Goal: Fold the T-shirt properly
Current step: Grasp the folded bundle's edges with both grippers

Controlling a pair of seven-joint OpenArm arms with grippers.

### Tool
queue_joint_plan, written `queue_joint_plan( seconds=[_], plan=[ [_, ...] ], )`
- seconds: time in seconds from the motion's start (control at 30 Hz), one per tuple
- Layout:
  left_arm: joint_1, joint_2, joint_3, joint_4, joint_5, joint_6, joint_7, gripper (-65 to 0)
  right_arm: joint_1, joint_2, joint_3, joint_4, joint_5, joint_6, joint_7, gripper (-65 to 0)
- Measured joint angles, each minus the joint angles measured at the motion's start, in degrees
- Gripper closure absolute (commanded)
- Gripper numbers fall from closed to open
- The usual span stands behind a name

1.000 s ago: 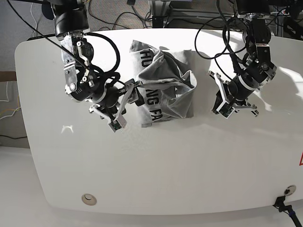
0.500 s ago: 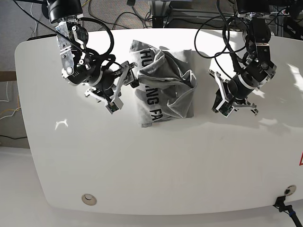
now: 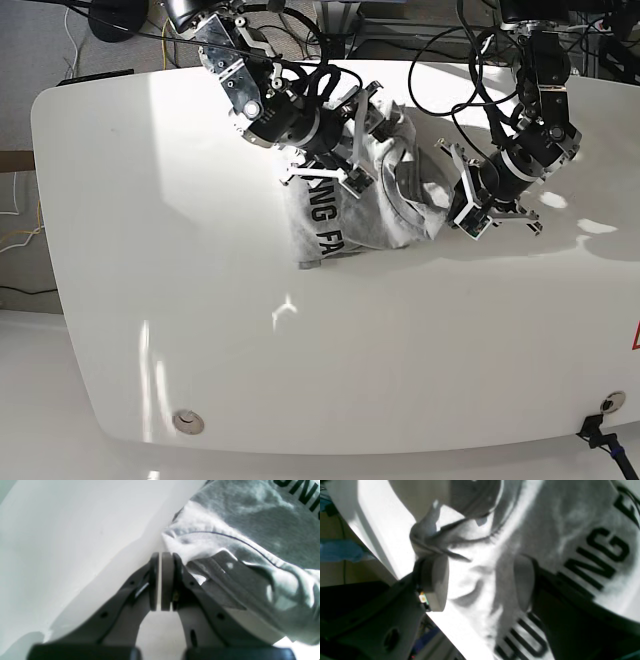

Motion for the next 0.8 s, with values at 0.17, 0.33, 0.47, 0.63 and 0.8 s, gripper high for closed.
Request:
queue_joint_plan(
  seconds=[0.17,0.33,0.47,0.63,0.8],
  plan=[
    [0.04,-0.02,0.0,0.0,0.02,0.0,0.02,0.0,1.27,-7.04,-0.31,-1.42,0.0,0.0,0.0,-39.0],
    [-0.13,0.07,0.02,0.07,0.02,0.02,0.02,0.0,5.66,-6.47,2.75,-1.36,0.46,0.13,0.63,-39.0],
    [0.07,1.38,2.21,0.22,-4.02,0.26,0.26,0.0,9.53,-0.92,7.3,-4.04,-0.11,-0.24,1.33,-39.0],
    [5.86,1.31,9.27,0.35,-10.54,0.2,0.42,0.0,12.61,-0.24,7.87,-6.38,0.13,0.09,6.01,-37.3],
    [8.5,1.6,12.76,0.31,-11.61,0.13,0.0,0.0,13.38,-0.2,7.72,-10.12,0.11,0.5,9.86,-0.4]
  ],
)
